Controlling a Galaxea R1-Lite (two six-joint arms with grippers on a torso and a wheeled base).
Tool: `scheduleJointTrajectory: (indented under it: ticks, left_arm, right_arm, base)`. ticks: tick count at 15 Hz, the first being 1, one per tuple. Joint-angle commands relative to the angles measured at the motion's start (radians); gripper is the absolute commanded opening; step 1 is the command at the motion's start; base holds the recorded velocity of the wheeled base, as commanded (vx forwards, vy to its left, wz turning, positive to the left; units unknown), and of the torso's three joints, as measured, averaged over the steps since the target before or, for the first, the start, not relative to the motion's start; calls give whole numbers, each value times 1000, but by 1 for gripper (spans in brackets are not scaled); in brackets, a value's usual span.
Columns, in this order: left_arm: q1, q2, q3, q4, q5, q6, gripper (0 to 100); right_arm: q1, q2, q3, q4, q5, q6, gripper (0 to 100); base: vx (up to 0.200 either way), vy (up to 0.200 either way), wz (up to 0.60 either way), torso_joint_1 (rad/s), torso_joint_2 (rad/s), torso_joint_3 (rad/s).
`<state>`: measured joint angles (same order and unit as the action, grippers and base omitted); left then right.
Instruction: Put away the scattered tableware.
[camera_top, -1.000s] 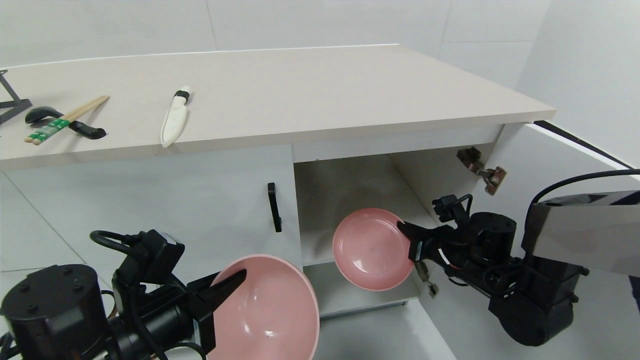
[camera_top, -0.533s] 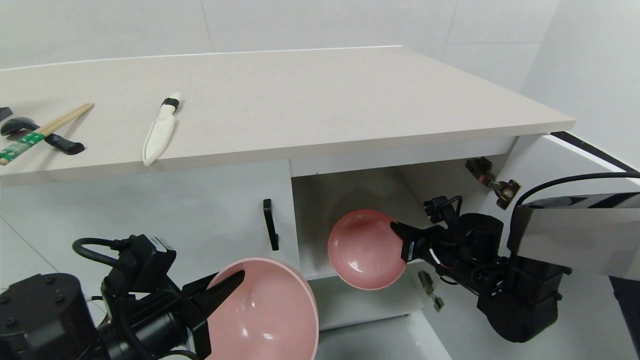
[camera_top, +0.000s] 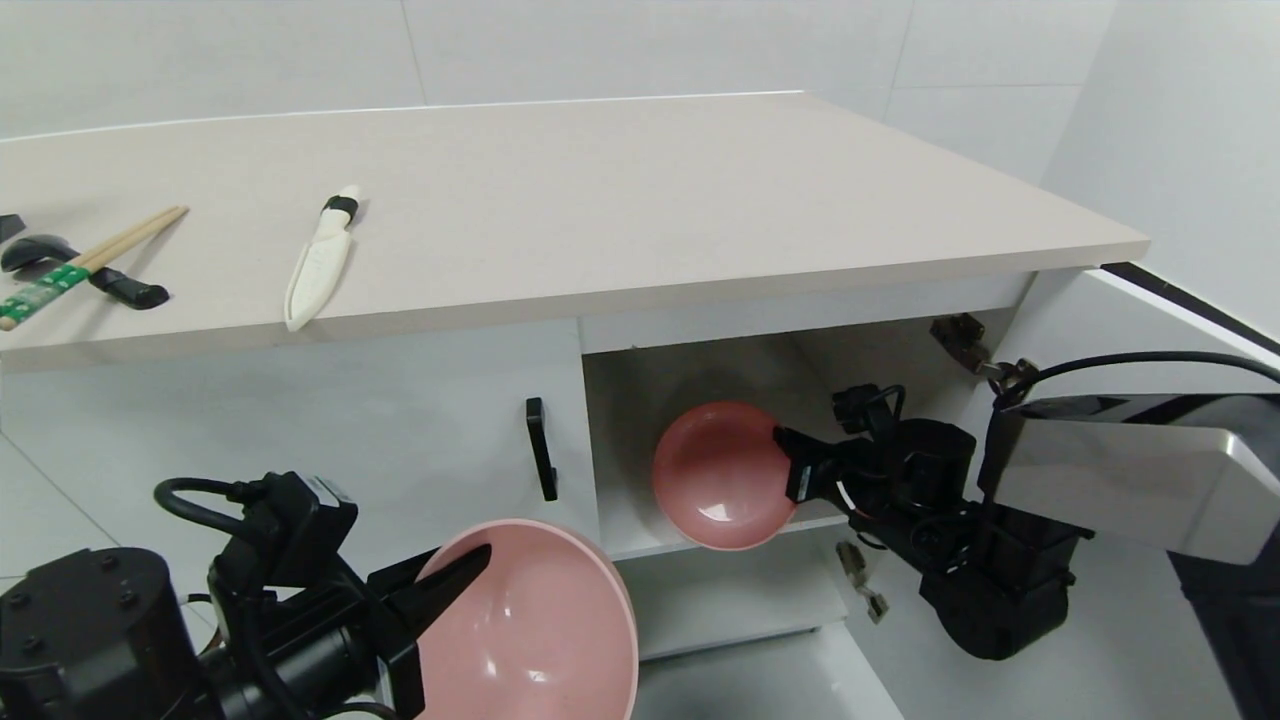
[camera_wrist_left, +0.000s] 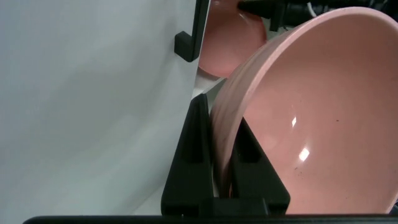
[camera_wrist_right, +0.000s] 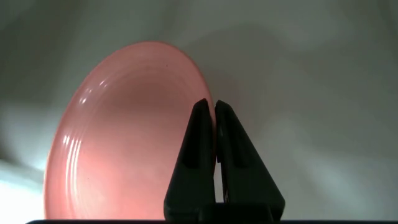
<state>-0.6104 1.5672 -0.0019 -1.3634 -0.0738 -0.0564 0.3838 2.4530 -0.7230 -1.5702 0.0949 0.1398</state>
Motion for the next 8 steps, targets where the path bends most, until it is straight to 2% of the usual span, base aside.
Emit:
scheduleJointTrajectory:
  ticks: [1,8]
  left_arm:
    - [0,5,0,0,0,0,0]
    - [0,8,0,0,0,0,0]
  right_arm:
    - [10,77,-81,-1,-58,0,0]
    - [21,139,-182,-1,-61,4,0]
  base:
    - [0,0,0,0,0,0]
    - [0,0,0,0,0,0]
